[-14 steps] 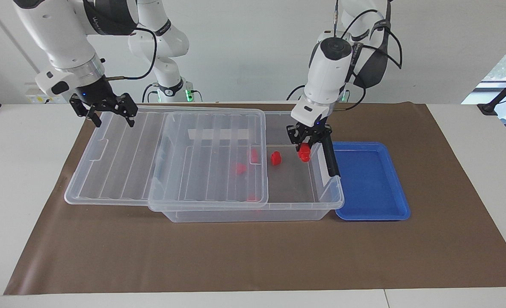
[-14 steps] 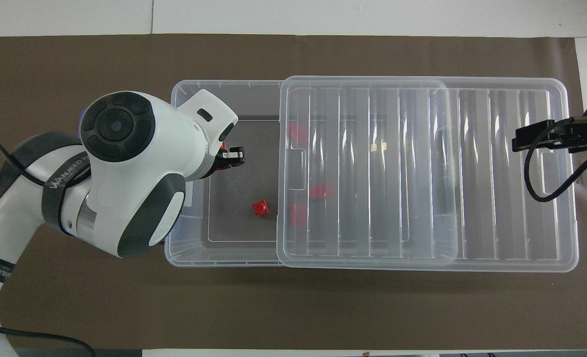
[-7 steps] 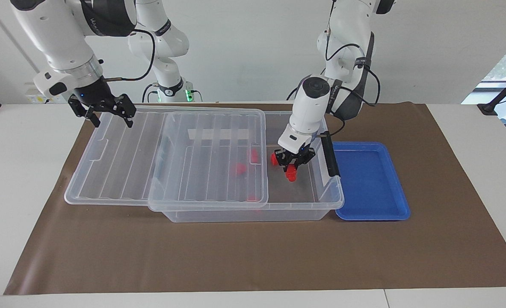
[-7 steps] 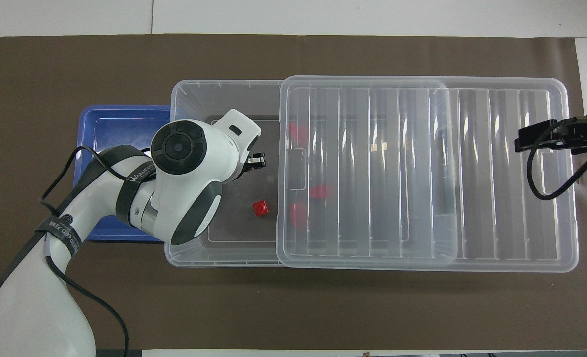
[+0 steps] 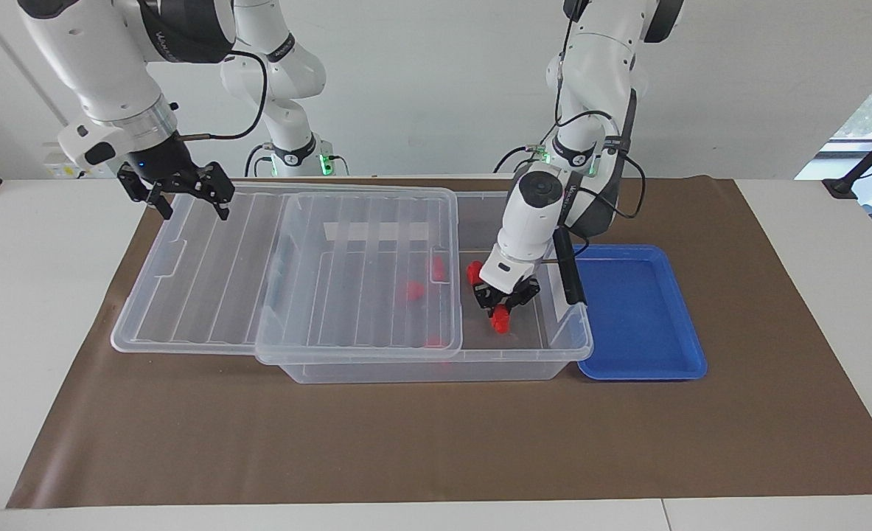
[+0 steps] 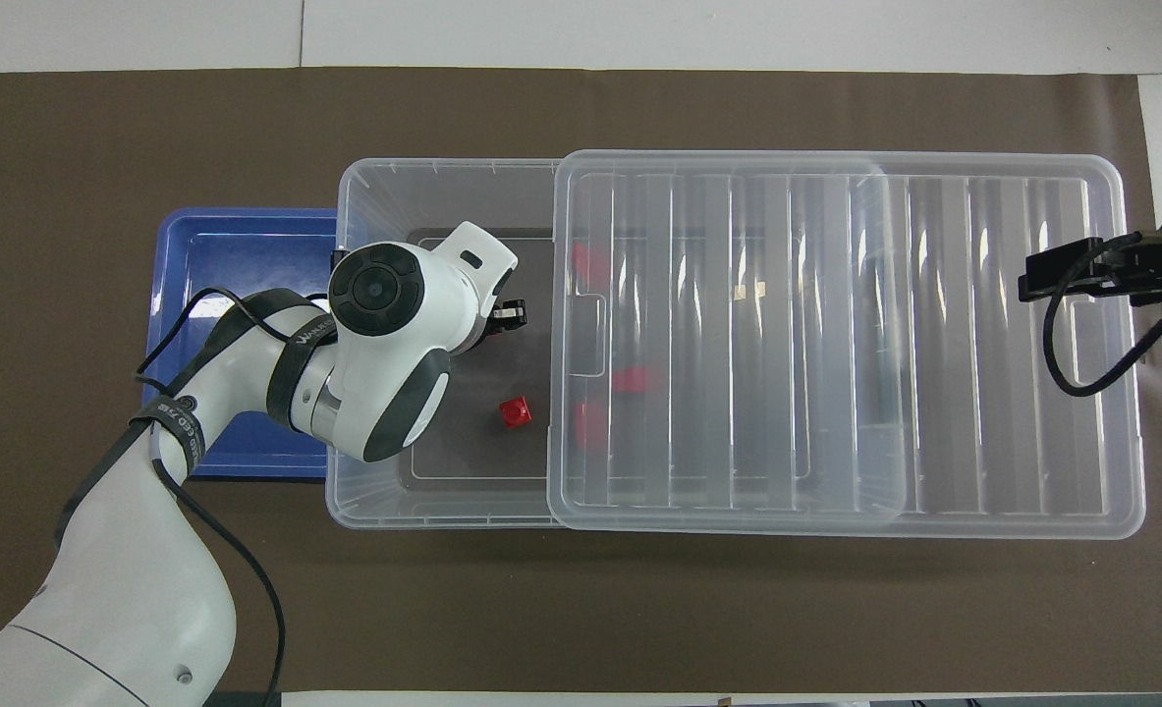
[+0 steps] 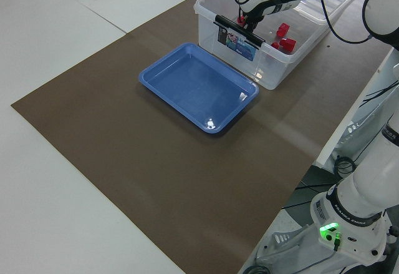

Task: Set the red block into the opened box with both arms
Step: 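Lower the red block into the box and open the left gripper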

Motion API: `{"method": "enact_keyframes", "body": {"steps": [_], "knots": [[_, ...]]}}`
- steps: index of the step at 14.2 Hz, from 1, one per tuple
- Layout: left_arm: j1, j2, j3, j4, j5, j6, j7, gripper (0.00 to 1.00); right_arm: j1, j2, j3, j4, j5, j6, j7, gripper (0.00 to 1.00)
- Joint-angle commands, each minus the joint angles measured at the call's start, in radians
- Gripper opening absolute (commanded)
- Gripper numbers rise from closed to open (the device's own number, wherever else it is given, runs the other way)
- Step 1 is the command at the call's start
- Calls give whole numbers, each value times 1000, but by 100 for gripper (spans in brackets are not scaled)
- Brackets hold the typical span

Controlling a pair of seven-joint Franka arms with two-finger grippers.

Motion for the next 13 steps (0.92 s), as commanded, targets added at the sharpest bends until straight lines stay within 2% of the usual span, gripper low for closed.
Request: {"method": "enact_keyframes", "body": {"steps": [1, 3, 4, 7, 13], "knots": [[17, -2, 2, -4, 25, 19, -12, 61, -11, -6, 6, -10, 3, -5, 8, 100], [17, -11, 2, -4, 25, 6, -10, 93, -11, -6, 6, -10, 3, -5, 10, 100], [21, -22, 2, -3, 25, 4, -10, 100, -9, -6, 6, -10, 1, -5, 10, 100], [23, -81, -1, 7, 23, -69, -13, 100, -8, -6, 6, -8, 1, -4, 10, 100], [21, -204, -6, 63, 11, -302, -7, 100, -15, -6, 5, -10, 1, 4, 8, 100]]}}
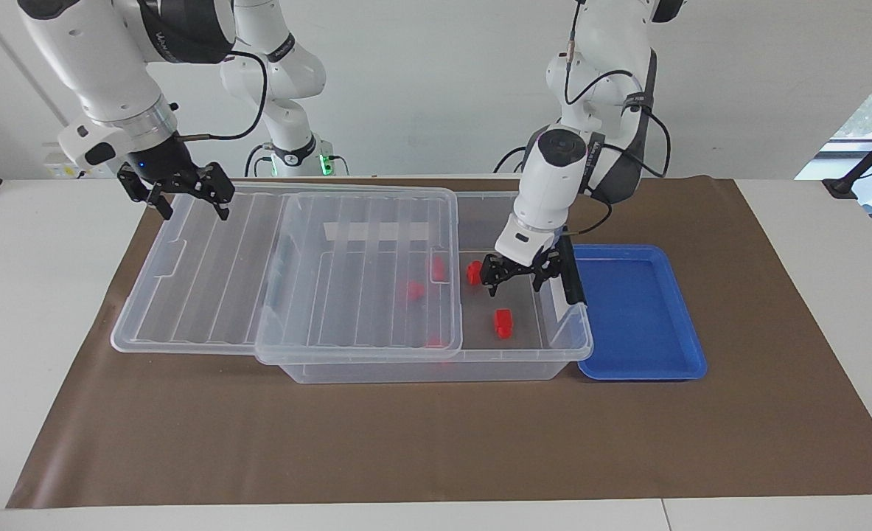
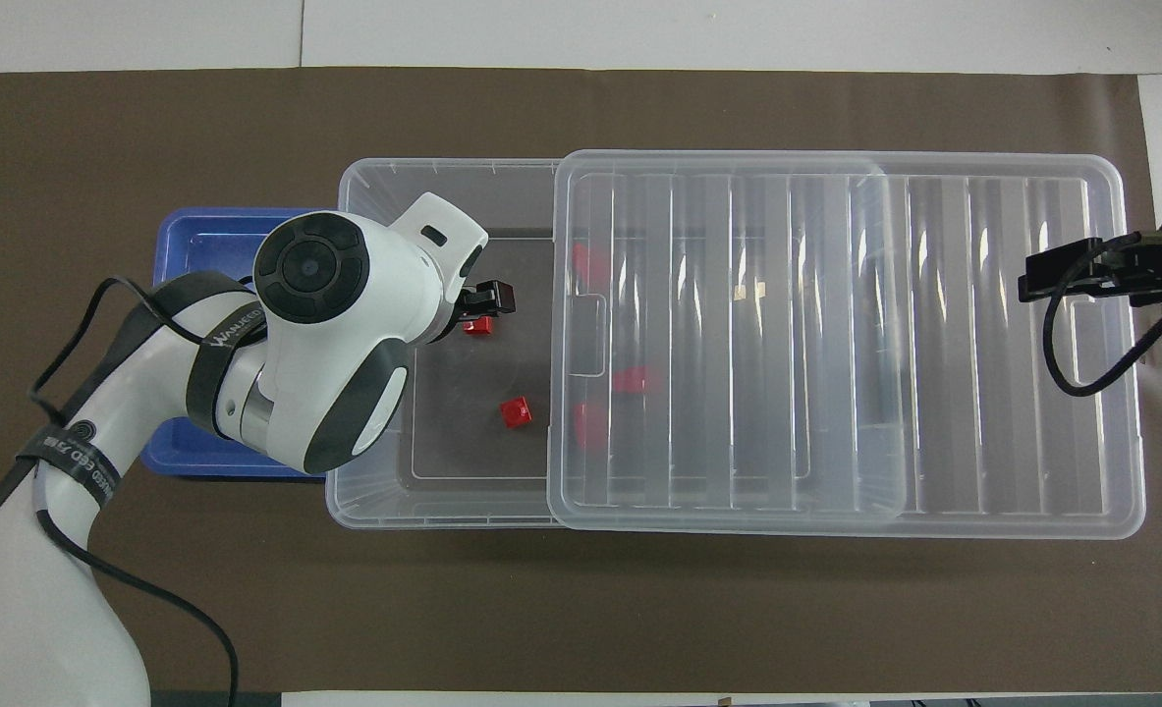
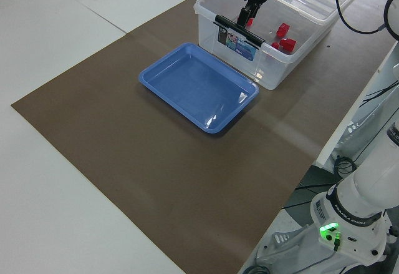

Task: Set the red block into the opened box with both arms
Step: 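Lower the red block into the box and open the left gripper, then withdraw the left gripper out of the box back past the blue tray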

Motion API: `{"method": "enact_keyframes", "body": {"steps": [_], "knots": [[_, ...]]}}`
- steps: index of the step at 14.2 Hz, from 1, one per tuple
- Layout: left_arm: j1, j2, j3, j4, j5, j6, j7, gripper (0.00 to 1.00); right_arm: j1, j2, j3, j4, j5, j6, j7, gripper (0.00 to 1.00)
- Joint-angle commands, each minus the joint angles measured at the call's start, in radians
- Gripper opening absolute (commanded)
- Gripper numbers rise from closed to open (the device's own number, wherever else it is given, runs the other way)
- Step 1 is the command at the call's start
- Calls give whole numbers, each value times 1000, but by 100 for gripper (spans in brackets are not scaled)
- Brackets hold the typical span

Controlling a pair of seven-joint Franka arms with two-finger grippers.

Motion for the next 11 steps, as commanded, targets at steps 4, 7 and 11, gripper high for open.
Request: {"method": "enact_keyframes", "body": {"steps": [4, 7, 11], "knots": [[20, -126, 9, 20, 9, -172, 2, 100, -23, -8, 0, -17, -9, 15, -12, 100], [95, -180, 8, 20, 8, -236, 124, 100, -79, -28, -1, -78, -6, 119, -79, 79], [196, -190, 9, 43, 9, -285, 242, 100, -192, -45, -3, -171, -2, 192, -312, 0]]}}
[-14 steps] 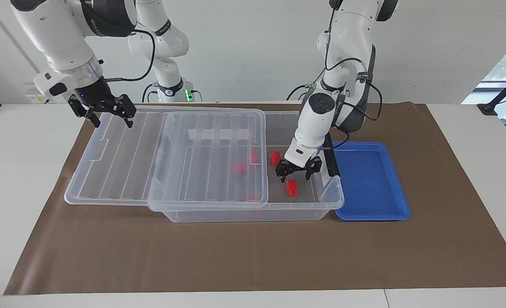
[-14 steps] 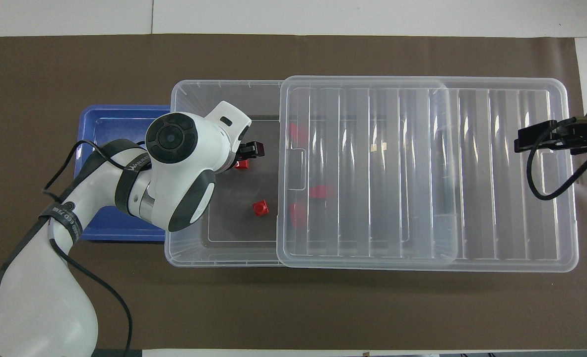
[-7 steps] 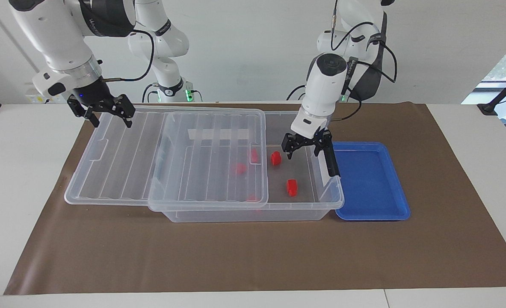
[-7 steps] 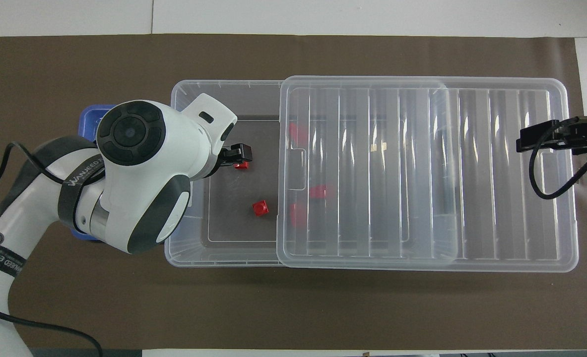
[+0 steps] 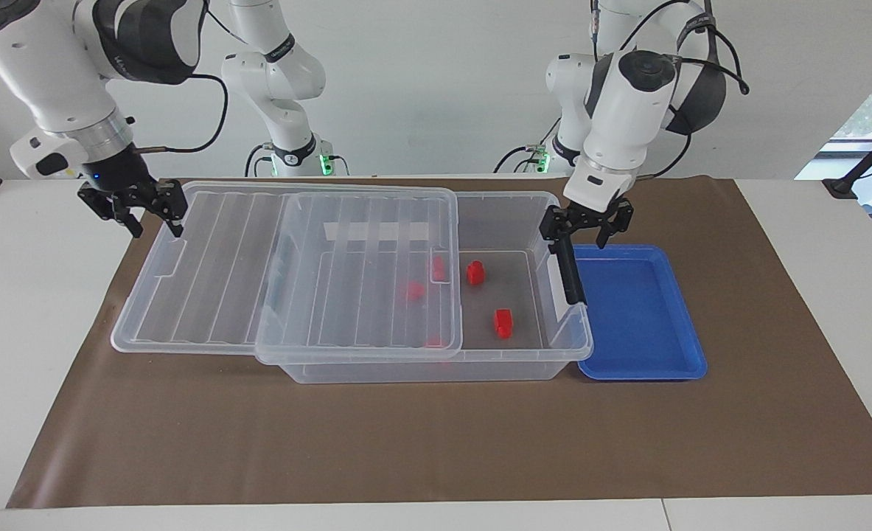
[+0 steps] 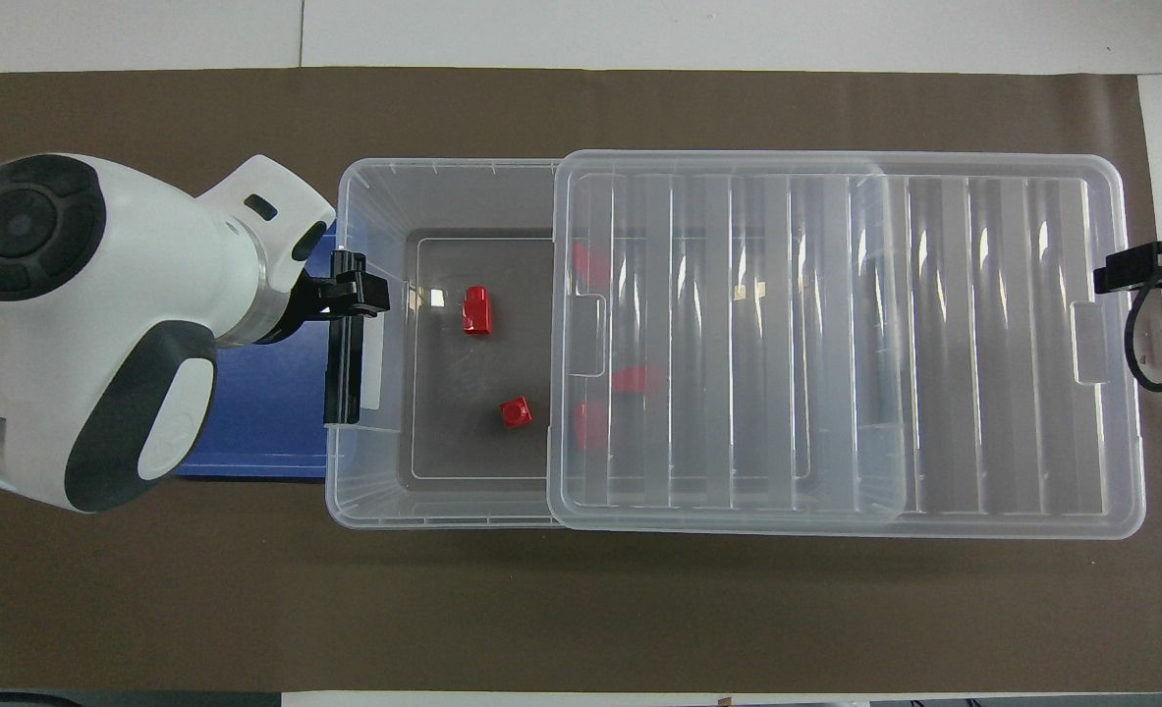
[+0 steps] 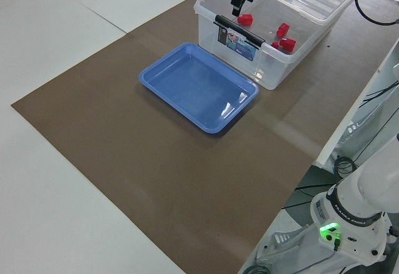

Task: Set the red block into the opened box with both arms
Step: 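Withdraw the left gripper out of the box back past the blue tray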

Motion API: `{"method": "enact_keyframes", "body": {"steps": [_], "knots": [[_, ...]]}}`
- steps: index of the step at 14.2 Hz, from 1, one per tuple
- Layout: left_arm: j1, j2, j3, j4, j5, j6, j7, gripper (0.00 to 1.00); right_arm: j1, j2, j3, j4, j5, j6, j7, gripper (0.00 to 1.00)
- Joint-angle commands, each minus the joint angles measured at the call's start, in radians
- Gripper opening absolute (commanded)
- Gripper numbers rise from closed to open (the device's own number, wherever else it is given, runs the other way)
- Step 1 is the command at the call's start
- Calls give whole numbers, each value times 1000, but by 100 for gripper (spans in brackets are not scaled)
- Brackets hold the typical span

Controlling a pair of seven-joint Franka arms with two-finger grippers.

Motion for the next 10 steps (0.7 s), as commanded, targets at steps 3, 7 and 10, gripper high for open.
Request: {"method": "enact_keyframes", "body": {"steps": [3, 7, 10], "knots": [[122, -7, -4, 15, 9, -40, 190, 100, -125, 16, 7, -85, 3, 108, -112, 0], [202, -7, -4, 48, 9, -109, 322, 100, -162, 62, 5, -92, 3, 148, -120, 0], [228, -6, -4, 96, 9, -168, 381, 100, -160, 77, 7, -117, 5, 174, -91, 0]]}}
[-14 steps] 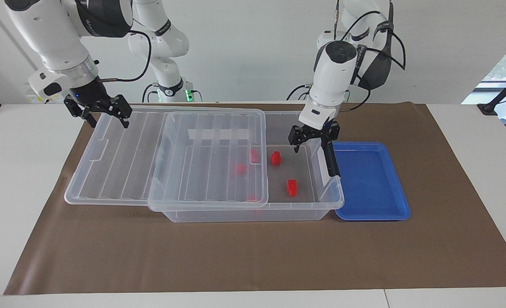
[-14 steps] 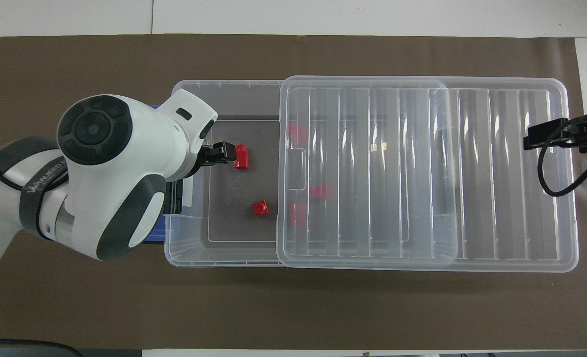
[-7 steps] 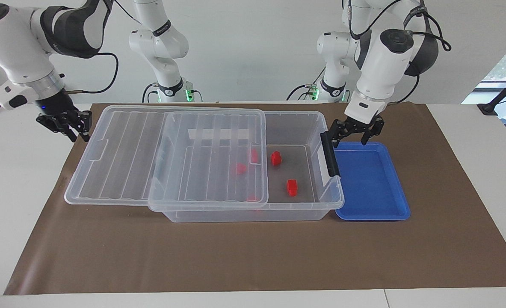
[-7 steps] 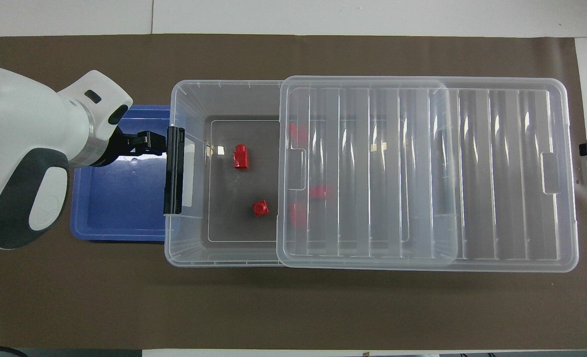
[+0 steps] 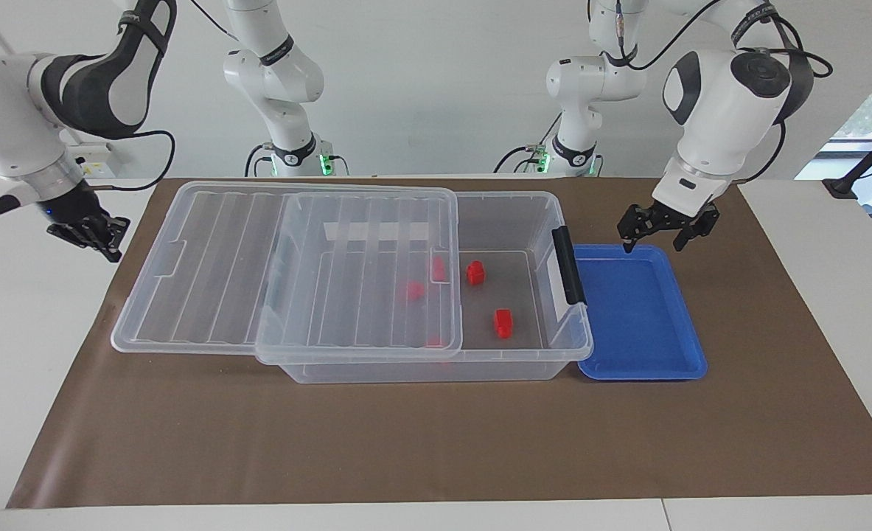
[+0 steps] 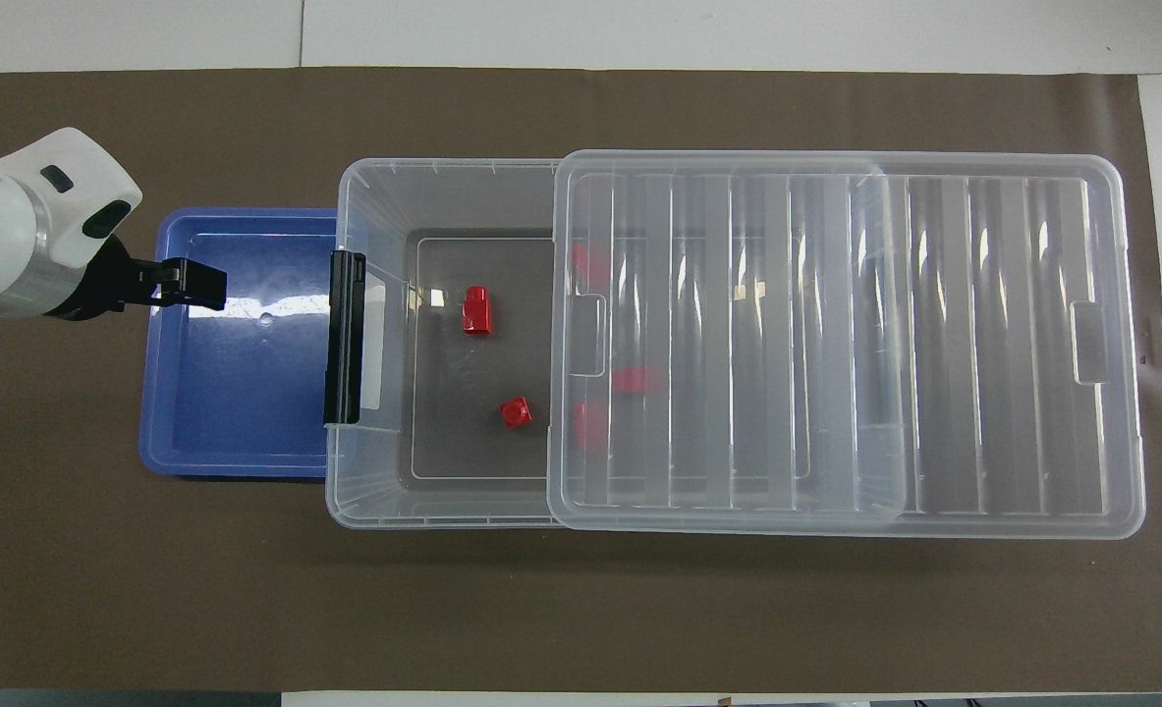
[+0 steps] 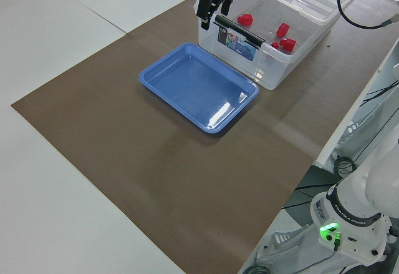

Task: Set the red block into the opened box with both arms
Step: 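Withdraw the left gripper out of the box back past the blue tray, then slide the clear lid back over the box with the right gripper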

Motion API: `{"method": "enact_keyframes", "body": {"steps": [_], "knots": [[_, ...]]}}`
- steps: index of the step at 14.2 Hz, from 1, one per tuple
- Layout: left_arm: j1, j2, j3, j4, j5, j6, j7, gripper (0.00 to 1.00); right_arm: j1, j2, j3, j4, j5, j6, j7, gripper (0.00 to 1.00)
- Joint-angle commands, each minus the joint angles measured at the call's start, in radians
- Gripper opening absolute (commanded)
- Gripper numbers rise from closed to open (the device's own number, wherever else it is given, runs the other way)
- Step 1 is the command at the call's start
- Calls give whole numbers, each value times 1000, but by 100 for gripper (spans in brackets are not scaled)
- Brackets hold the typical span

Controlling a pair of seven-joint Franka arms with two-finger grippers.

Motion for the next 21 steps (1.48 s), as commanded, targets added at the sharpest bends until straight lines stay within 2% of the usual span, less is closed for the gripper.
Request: {"method": "enact_keyframes", "body": {"steps": [1, 8, 13, 21], "knots": [[20, -3, -8, 59, 9, -77, 44, 100, -3, -10, 9, -42, 4, 28, 46, 0], [47, 8, -8, 194, -41, -229, 67, 100, 35, -11, 11, -96, 4, 64, 63, 0], [47, -3, -8, 197, -44, -279, 93, 100, 73, -14, 18, -99, 6, 60, 141, 0], [49, -4, -13, 197, -43, -258, 107, 100, 237, -20, 18, -116, 6, 55, 386, 0]]}}
